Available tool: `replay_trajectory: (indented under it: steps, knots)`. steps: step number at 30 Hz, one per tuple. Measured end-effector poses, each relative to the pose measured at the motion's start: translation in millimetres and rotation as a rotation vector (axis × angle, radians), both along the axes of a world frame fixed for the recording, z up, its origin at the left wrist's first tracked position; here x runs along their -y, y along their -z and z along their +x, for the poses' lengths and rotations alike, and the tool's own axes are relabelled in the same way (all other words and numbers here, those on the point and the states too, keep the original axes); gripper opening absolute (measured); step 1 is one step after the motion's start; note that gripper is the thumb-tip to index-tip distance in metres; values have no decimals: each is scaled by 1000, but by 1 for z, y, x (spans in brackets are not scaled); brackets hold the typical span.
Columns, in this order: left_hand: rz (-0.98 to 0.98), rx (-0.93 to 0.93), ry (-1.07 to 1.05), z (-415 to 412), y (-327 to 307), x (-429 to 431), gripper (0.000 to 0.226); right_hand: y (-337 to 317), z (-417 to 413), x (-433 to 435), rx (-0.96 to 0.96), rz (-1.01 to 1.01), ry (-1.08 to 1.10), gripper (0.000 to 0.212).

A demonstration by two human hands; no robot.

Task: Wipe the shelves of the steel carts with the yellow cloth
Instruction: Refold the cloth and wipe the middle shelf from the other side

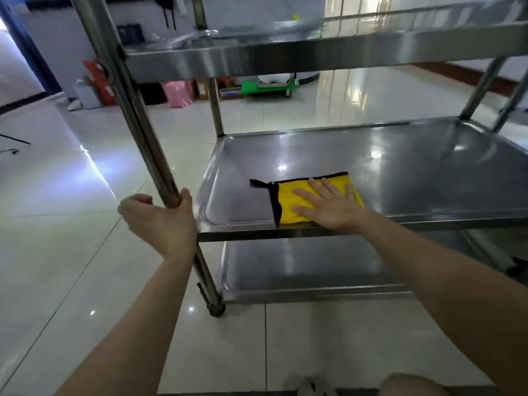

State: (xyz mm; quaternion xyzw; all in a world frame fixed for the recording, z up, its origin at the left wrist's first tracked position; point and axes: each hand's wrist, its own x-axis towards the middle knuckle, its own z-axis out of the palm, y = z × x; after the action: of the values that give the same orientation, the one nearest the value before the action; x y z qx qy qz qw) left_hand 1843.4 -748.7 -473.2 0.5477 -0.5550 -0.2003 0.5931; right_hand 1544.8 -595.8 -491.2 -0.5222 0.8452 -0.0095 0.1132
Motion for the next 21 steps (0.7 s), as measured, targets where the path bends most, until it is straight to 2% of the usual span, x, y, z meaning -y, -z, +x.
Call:
replay_trajectory:
  steps: [1,2,4,6,10,13,17,21]
  knots:
    - [-157,91,-35,-3,4,-13,48,-1,-6,-10,2,4,19,85]
    - [-316,195,33,-11,8,-28,41,-1,-9,-16,0,3,28,84]
    - [-536,443,336,-39,15,-49,22,-1,-7,-16,-7,-12,35,83]
    - [-475,672,565,-74,12,-53,18,0,-3,-14,-7,-27,36,83]
    - [-80,1049,667,-113,10,-28,45,5,-19,-15,20,-58,-1,89]
    - [8,1126,701,-116,20,-14,50,4,-50,-11,26,-62,9,98]
    - [-10,1136,680,-118,24,-14,53,-5,-112,18,16,-36,177,89]
    - [-56,1129,636,-115,27,-18,52,-8,-155,87,12,-31,304,94]
